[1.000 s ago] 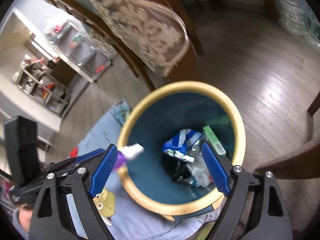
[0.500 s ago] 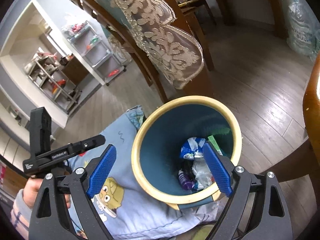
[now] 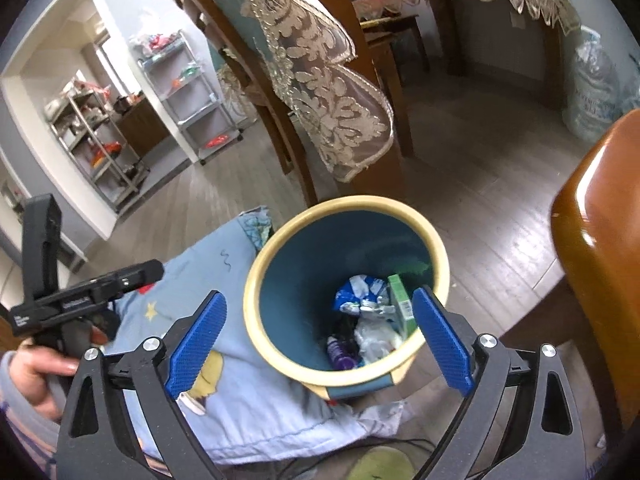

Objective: Collect trash

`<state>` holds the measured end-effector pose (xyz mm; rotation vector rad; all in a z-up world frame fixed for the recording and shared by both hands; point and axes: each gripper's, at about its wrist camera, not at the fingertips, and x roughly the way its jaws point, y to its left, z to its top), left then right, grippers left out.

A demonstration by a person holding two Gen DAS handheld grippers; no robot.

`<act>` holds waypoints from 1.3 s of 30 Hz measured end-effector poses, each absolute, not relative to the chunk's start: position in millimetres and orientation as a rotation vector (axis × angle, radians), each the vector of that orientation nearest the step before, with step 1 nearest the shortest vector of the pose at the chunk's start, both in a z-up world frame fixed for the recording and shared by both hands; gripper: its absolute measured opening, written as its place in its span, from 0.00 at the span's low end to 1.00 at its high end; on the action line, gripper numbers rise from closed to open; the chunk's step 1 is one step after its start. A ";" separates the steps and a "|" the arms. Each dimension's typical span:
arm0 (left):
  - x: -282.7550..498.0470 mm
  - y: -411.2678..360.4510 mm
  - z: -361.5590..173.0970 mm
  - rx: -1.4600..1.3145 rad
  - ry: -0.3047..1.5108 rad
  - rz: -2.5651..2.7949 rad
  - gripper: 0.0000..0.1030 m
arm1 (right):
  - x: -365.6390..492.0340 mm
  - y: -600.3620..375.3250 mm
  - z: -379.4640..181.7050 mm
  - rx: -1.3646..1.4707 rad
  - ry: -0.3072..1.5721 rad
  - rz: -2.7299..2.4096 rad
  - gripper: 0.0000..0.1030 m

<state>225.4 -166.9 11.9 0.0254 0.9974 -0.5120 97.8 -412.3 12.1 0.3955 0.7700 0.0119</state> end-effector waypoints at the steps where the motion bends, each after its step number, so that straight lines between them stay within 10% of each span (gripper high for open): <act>1: 219.2 -165.6 14.0 0.031 0.991 -0.504 0.94 | 95.0 -411.0 13.5 0.386 0.769 0.011 0.91; 39: 110.7 -169.7 24.4 0.146 0.830 -0.538 0.94 | 29.4 -377.2 6.9 0.188 0.743 -0.075 0.95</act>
